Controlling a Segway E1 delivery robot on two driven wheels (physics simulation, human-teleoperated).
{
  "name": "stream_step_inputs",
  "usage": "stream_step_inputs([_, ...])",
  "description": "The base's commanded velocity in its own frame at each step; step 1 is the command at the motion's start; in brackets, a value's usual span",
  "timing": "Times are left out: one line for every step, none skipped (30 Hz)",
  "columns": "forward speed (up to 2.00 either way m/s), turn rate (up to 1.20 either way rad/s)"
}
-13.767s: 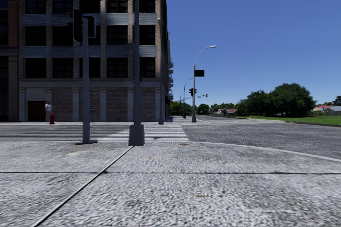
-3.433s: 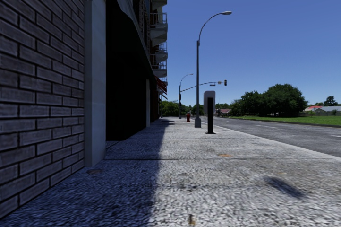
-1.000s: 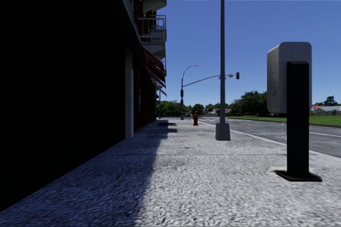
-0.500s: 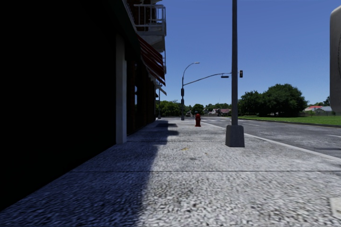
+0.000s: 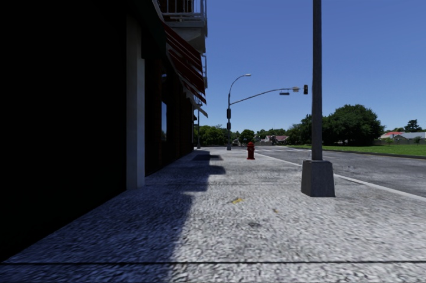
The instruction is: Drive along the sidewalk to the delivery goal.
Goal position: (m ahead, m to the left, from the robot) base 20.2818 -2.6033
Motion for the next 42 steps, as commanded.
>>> stream_step_inputs([2.00, 0.00])
stream_step_inputs([2.00, 0.00])
stream_step_inputs([2.00, 0.00])
stream_step_inputs([2.00, 0.00])
stream_step_inputs([2.00, 0.00])
stream_step_inputs([2.00, 0.00])
stream_step_inputs([2.00, 0.00])
stream_step_inputs([2.00, 0.00])
stream_step_inputs([2.00, 0.00])
stream_step_inputs([2.00, 0.00])
stream_step_inputs([2.00, 0.00])
stream_step_inputs([2.00, 0.00])
stream_step_inputs([2.00, 0.00])
stream_step_inputs([2.00, 0.00])
stream_step_inputs([2.00, 0.00])
stream_step_inputs([2.00, 0.00])
stream_step_inputs([2.00, 0.00])
stream_step_inputs([2.00, 0.00])
stream_step_inputs([2.00, 0.00])
stream_step_inputs([2.00, 0.00])
stream_step_inputs([2.00, 0.00])
stream_step_inputs([2.00, 0.00])
stream_step_inputs([2.00, 0.00])
stream_step_inputs([2.00, 0.00])
stream_step_inputs([2.00, 0.00])
stream_step_inputs([2.00, 0.00])
stream_step_inputs([2.00, 0.00])
stream_step_inputs([2.00, 0.00])
stream_step_inputs([2.00, 0.00])
stream_step_inputs([2.00, 0.00])
stream_step_inputs([2.00, 0.00])
stream_step_inputs([2.00, 0.00])
stream_step_inputs([2.00, 0.00])
stream_step_inputs([2.00, 0.00])
stream_step_inputs([2.00, 0.00])
stream_step_inputs([2.00, 0.00])
stream_step_inputs([2.00, 0.00])
stream_step_inputs([2.00, 0.00])
stream_step_inputs([2.00, 0.00])
stream_step_inputs([2.00, 0.00])
stream_step_inputs([2.00, 0.00])
stream_step_inputs([2.00, 0.00])
